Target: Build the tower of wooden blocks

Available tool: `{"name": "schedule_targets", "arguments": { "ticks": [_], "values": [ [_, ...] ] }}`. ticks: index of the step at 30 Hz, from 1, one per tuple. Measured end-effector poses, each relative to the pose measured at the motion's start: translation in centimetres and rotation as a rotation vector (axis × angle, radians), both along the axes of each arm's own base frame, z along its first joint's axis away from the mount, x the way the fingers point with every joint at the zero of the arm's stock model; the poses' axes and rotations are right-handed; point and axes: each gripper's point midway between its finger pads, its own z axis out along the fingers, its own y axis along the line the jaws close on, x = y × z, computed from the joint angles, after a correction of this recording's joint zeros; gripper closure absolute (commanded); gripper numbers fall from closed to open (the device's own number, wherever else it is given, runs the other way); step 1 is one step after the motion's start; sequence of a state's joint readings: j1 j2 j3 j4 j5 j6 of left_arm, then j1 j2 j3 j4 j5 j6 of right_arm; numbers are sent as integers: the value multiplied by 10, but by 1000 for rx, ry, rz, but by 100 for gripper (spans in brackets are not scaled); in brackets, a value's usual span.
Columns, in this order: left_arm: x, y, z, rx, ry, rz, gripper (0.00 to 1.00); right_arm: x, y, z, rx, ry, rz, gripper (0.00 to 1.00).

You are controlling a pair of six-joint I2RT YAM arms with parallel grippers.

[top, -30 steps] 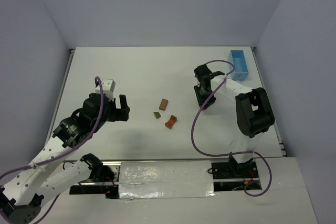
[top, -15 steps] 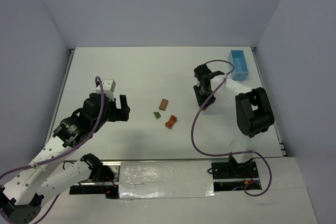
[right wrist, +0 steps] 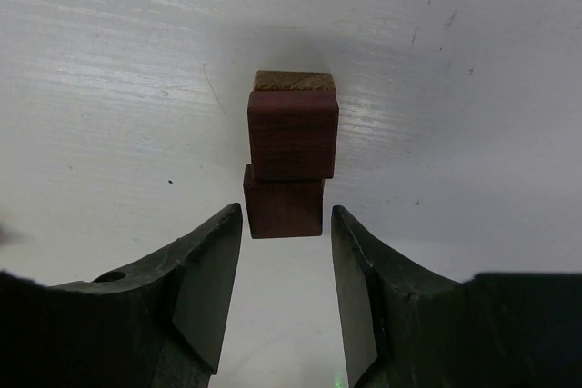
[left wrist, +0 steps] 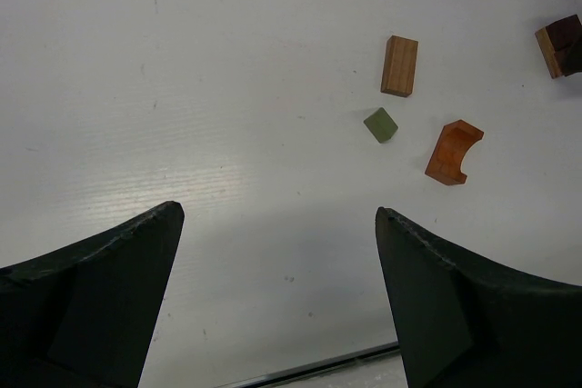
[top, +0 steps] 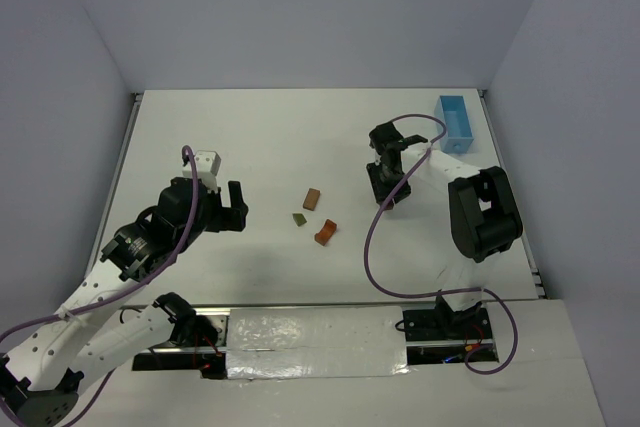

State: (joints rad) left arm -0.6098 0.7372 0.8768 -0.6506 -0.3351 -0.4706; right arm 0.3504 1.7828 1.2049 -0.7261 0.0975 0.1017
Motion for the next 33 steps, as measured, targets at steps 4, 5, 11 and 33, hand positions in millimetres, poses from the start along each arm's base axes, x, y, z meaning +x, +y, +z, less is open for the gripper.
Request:
{"name": "schedule_targets", "arguments": {
  "ticks": [4,5,11,33],
  "values": [
    [0,0,0,0,0,0,1,0,0,0,1,0,0,43],
    [0,0,0,0,0,0,1,0,0,0,1,0,1,42],
    [0,0,0,0,0,-1,1,1,1,0,3,-2,7,42],
    [0,-1,-1,2,6,-3,1,18,4,-4,-9,-8,3,48]
  ]
}}
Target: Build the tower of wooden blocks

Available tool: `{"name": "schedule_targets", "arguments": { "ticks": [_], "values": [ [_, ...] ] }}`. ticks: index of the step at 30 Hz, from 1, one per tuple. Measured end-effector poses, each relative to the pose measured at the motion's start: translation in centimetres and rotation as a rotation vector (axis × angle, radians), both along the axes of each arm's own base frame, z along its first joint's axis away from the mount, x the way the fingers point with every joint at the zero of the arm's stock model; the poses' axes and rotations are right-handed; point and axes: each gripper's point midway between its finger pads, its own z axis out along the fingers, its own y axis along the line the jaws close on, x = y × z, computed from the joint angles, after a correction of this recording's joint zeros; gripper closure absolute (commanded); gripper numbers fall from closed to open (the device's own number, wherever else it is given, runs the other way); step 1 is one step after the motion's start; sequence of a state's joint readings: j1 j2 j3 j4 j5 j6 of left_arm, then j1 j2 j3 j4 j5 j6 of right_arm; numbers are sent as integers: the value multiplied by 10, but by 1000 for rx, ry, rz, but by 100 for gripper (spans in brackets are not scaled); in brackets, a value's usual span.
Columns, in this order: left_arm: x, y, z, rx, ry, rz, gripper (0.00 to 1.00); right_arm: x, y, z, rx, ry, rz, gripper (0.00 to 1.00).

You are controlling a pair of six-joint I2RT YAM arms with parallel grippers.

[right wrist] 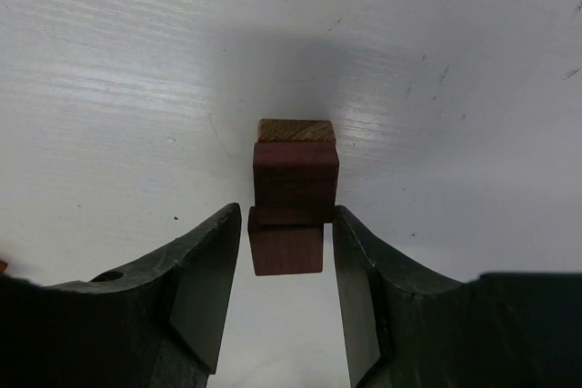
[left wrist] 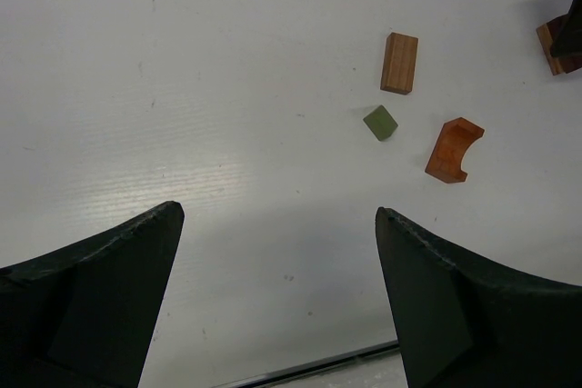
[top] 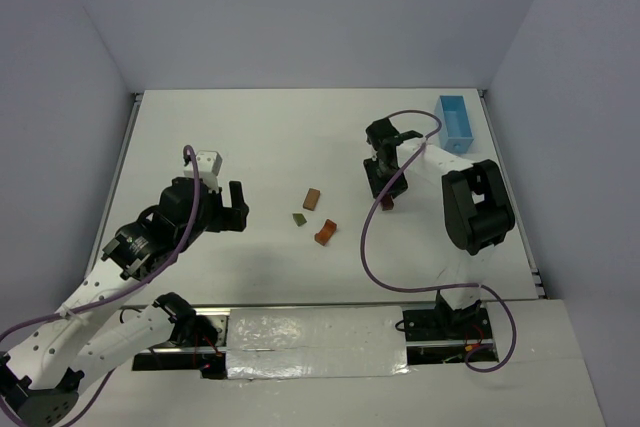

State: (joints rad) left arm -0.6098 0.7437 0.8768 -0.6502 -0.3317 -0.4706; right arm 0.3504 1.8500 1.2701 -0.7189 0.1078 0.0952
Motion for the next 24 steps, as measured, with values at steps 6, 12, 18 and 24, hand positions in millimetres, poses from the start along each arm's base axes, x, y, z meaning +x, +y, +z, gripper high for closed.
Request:
{"name": "schedule_targets", "arguments": {
  "ticks": [6,12,18,24],
  "values": [
    [0,-1,0,-2,2,-4,0,0,-1,0,-4,-2,-4,50],
    [-1,-1,0,-3,3,-7,1,1,-1,0,-3,-2,-12,53],
    [-1,-2,0,-5,5,-11,0,1,-3,0,-1,-2,-19,55],
    [-1,-3,0,-6,6,-14,1,1,-3,0,0,-2,-26,51]
  ]
}}
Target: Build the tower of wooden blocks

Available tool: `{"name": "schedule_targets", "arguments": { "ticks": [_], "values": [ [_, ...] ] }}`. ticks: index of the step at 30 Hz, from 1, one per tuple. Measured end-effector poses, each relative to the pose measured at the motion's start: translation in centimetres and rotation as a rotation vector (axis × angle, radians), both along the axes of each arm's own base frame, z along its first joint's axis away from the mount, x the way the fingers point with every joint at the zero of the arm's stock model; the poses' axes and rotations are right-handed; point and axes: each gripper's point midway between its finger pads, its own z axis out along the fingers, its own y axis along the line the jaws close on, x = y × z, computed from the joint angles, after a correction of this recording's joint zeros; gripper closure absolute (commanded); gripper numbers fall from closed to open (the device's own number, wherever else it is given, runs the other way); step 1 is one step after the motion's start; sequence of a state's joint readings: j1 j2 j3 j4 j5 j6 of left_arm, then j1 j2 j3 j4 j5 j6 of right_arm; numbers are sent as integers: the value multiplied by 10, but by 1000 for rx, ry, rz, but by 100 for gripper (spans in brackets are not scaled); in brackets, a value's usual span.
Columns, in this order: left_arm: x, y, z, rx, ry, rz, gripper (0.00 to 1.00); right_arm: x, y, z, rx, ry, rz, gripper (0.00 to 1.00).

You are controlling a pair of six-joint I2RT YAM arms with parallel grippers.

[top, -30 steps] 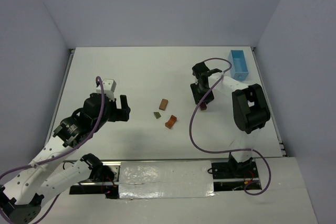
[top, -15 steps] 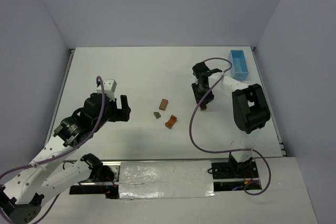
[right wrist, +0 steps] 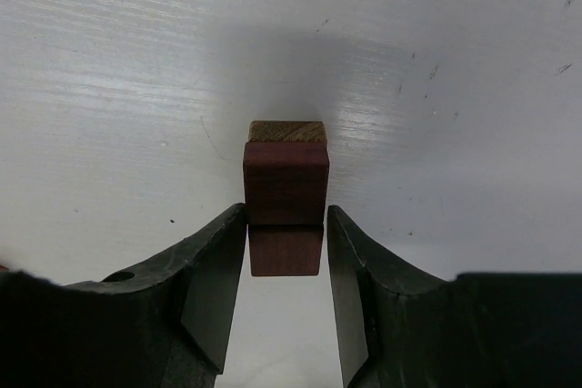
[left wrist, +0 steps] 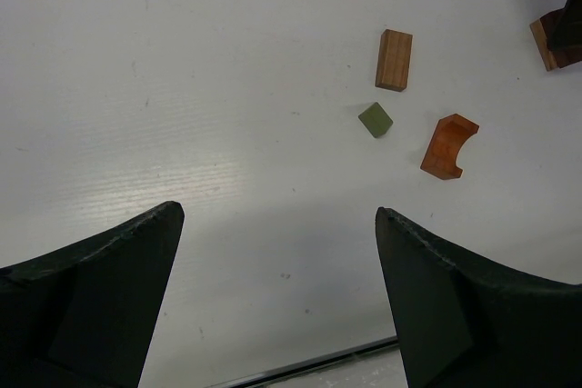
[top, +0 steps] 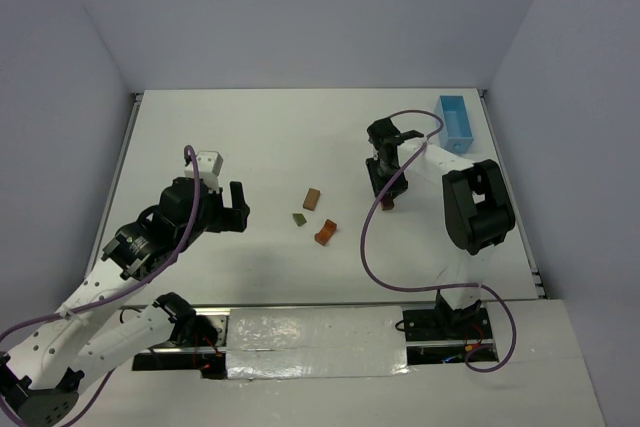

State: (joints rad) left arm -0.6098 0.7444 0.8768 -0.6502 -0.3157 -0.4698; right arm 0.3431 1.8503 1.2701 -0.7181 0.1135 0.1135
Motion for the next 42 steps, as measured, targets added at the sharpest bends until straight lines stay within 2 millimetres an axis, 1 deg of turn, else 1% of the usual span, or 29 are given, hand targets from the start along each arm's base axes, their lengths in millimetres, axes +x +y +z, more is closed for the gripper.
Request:
{"name": "schedule_targets", "arguments": {
  "ticks": [3,16,18,19,20,21,22,23,24,25,30,31,32,33,35,36,37,38,39,40,42],
  "values": [
    [0,0,0,0,0,0,1,0,0,0,0,0,-2,44],
    [0,-1,-1,1,5,-3,1,-1,3,0,15,3,-10,42],
    [0,-1,-1,0,5,-3,0,-1,3,1,18,0,-17,38],
    [0,-1,-1,0,5,-3,1,0,3,3,20,-5,-19,36],
    [0,-1,-1,1,5,-3,0,0,3,6,21,-12,-22,31],
    [0,-1,-1,1,5,-3,0,1,2,10,22,-24,-25,28],
    [0,-1,-1,1,5,-3,1,2,2,16,24,-40,-26,18],
    [0,-1,-1,1,5,-3,0,3,2,24,29,-60,-29,11],
    [0,-1,-1,1,4,-3,0,4,2,32,36,-82,-33,2],
    [0,-1,-1,1,4,-2,0,4,2,42,44,-109,-34,0],
    [1,2,0,7,-2,13,0,5,1,101,56,-266,-49,0],
    [1,4,0,8,-6,20,0,4,4,112,51,-304,-53,0],
    [2,5,1,10,-10,29,1,1,10,124,51,-345,-53,0],
    [2,9,3,11,-21,45,1,-2,20,132,63,-376,-45,0],
    [3,16,7,16,-44,81,1,-13,58,148,148,-440,1,0],
    [3,20,9,18,-55,98,1,-20,80,153,221,-464,31,0],
    [2,23,12,14,-66,112,1,-28,102,154,313,-474,67,0],
    [2,25,15,6,-76,125,1,-40,119,151,411,-461,92,0],
    [1,27,16,1,-84,132,0,-49,130,143,489,-437,96,0],
    [1,27,17,-1,-87,133,1,-55,135,134,530,-414,86,0],
    [2,26,18,-6,-88,128,4,-59,137,112,551,-349,25,0]
  ]
}}
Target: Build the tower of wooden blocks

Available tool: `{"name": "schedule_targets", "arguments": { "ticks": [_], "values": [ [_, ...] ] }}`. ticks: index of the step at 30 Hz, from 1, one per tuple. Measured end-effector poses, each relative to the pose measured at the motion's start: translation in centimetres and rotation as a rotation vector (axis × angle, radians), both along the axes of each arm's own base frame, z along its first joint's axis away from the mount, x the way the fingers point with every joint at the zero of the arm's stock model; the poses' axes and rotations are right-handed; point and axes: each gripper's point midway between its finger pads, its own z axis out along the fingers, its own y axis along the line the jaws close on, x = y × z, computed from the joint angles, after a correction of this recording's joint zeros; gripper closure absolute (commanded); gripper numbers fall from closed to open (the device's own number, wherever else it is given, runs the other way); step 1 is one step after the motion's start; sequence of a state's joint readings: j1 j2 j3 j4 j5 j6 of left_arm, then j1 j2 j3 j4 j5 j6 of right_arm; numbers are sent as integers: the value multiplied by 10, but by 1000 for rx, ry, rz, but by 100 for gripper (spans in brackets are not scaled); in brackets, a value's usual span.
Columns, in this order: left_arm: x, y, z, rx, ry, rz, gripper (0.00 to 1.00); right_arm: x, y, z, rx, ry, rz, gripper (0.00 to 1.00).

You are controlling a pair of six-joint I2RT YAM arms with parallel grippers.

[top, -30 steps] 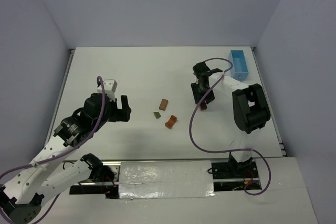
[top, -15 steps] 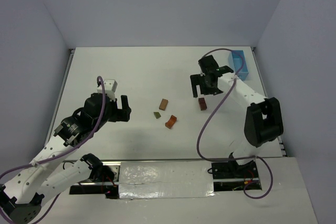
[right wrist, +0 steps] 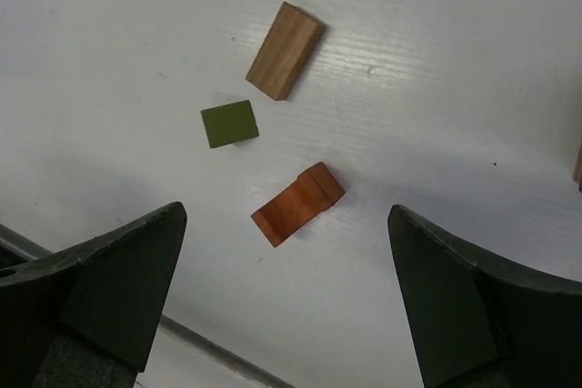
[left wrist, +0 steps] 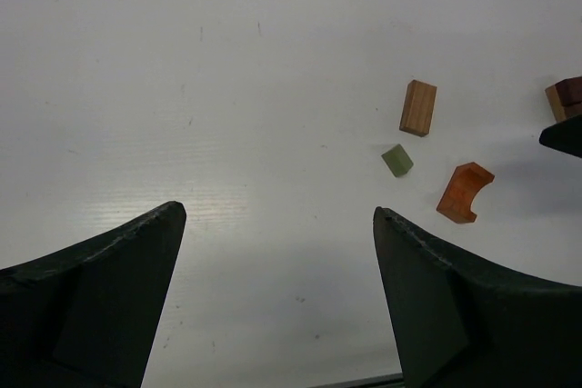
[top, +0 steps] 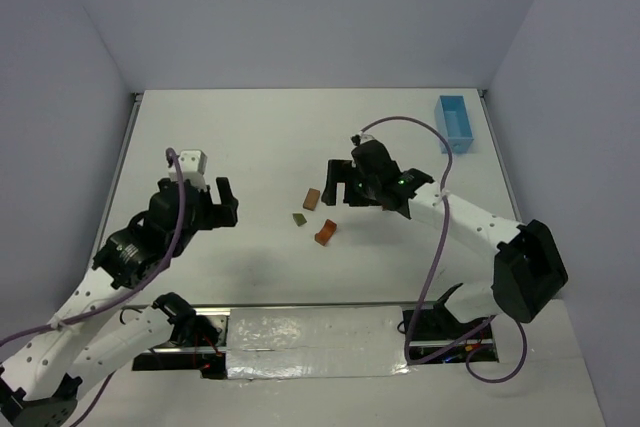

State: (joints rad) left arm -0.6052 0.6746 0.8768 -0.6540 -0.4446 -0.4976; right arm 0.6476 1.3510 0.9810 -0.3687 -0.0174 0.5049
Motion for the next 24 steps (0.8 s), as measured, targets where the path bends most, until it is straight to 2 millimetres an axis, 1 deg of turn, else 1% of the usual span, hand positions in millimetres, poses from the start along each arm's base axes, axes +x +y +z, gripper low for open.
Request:
{"name": "schedule_targets", "arguments": {
  "ticks": [1,3,4,6,8,10,12,13,14,16,19,20,21,23,24],
  "values": [
    [2,-2,-3,3,11,-4,7,0,0,-8,-2,30,-29,0],
    [6,-9,-15,25,64,-19,8,5,-5,-13,-12,42,-107,0],
    [8,-14,-24,41,102,-33,5,7,-8,-9,-8,29,-141,0],
    [13,-22,-40,70,167,-50,5,10,-12,5,17,-10,-187,0],
    [14,-24,-52,100,219,-54,2,14,-17,20,19,-46,-237,0],
    [12,-21,-54,118,236,-49,1,24,-16,38,-6,-77,-295,0],
    [10,-16,-47,117,214,-36,1,38,-7,48,-38,-88,-342,0],
    [9,-12,-41,113,190,-24,1,47,2,51,-44,-88,-363,0],
    [8,-8,-35,108,168,-11,0,54,8,47,-65,-75,-382,0],
    [6,0,-22,91,112,16,0,66,23,30,-120,-34,-410,0],
    [3,7,-10,67,60,37,1,76,40,-15,-241,40,-441,3],
    [3,8,-7,59,49,39,1,75,44,-33,-290,72,-442,6],
    [3,8,-6,55,43,39,1,73,48,-48,-329,95,-438,7],
    [3,6,-9,54,47,28,1,68,56,-74,-382,132,-424,10],
    [3,5,-12,61,56,20,1,66,58,-84,-403,148,-418,11]
  ]
}}
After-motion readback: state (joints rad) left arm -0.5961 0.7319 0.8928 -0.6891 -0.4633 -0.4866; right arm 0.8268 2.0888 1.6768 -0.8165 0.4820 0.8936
